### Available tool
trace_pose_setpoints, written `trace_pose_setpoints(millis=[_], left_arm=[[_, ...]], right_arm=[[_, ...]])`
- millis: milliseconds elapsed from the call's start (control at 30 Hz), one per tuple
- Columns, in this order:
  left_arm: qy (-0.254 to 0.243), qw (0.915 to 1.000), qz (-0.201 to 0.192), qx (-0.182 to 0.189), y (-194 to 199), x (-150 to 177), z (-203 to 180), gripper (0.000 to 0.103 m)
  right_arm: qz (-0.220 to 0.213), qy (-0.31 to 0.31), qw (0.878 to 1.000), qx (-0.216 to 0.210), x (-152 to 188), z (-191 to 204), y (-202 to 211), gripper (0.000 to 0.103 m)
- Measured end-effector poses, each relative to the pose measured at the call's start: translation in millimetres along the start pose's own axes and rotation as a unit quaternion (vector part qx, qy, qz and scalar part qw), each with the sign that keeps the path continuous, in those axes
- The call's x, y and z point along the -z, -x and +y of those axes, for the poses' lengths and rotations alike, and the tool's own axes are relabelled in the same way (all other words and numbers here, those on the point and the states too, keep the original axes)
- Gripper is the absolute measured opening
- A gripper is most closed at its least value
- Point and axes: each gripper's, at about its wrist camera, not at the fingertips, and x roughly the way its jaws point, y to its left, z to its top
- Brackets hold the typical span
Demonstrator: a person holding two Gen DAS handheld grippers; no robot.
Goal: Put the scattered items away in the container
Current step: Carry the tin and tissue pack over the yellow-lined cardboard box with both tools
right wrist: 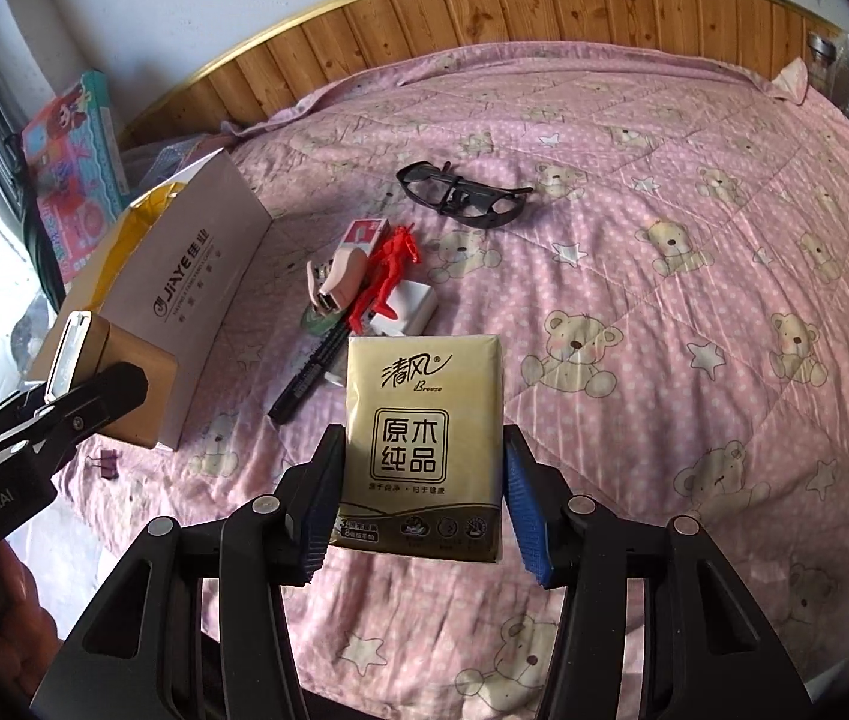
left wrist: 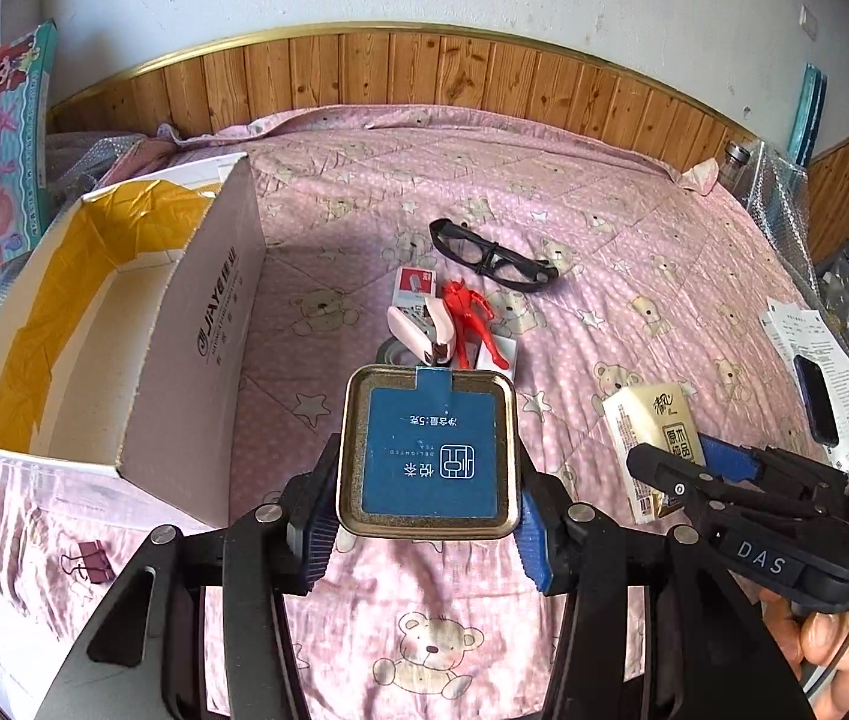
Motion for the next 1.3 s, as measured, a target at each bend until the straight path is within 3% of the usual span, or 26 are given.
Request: trace_pose_setpoints(millis=[667,933,1300], left_arm=[[0.055,0.9947,-0.061,-0.063,50,-39,88,0.051],[0.071,0.9920,-0.075,-0.073,60,-51,116,0.051],[0.102,0.9883,-0.074,-0.087,57,-63,161,0.051]], right_arm=[[-0.014,0.072,0.997,-0.015,-25,83,2,0.053],[-0.018,0.108,0.994,-0.024,-44,127,-6,0.053],[-0.011,0.163,0.987,-0.002,-79,196,-31,0.053]])
